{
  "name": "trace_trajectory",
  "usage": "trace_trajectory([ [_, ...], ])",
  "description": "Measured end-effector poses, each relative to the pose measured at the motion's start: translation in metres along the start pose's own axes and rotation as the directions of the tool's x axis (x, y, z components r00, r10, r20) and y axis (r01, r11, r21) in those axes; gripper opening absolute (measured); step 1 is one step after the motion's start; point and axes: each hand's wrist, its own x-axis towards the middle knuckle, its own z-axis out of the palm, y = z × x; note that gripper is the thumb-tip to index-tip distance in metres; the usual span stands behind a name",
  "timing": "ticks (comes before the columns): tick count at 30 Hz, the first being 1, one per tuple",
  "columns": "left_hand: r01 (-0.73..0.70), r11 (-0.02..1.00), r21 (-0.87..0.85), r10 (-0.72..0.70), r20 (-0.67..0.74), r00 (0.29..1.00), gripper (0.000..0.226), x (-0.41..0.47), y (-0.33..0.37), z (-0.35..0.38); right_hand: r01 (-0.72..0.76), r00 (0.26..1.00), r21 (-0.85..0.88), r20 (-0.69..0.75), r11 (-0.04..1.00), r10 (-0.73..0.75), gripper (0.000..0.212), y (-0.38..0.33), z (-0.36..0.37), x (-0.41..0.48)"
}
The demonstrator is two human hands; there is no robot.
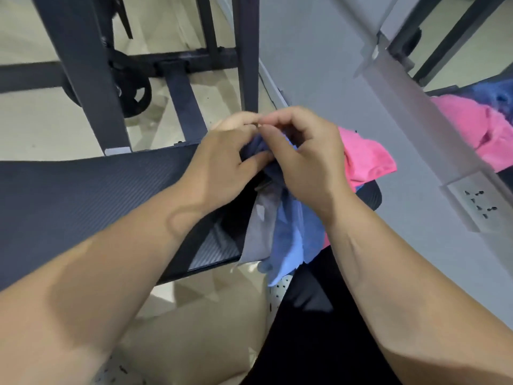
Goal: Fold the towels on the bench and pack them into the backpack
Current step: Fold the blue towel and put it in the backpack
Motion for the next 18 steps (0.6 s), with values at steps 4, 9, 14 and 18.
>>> trace_trajectory([
  [4, 0.219, 0.971, -0.095, -0.229, -0.105, 0.968, 0.026, -0.03, 0.014, -0.031, -0.036, 0.986, 0.025, 0.163, 0.999, 0.031, 0.044, -0.007, 0.005, -0.013],
  [9, 0.317, 0.94, -0.128, -0.341, -0.286, 0.895, 0.026, -0.052, 0.03, -0.084, -0.045, 0.923, -0.227, 0.364, 0.973, 0.128, 0.022, 0.004, 0.029, -0.037],
  [14, 0.49, 0.836, -0.248, -0.547, -0.314, 0.776, 0.047, -0.087, 0.028, -0.134, -0.199, 0.813, -0.09, 0.54, 0.976, 0.216, 0.019, -0.026, 0.036, -0.036],
  [18, 0.757, 0.647, -0.096, -0.762, -0.037, 0.647, 0.028, -0.125, 0.019, -0.164, -0.195, 0.726, -0.011, 0.671, 0.981, 0.151, 0.015, -0.064, 0.043, -0.03],
])
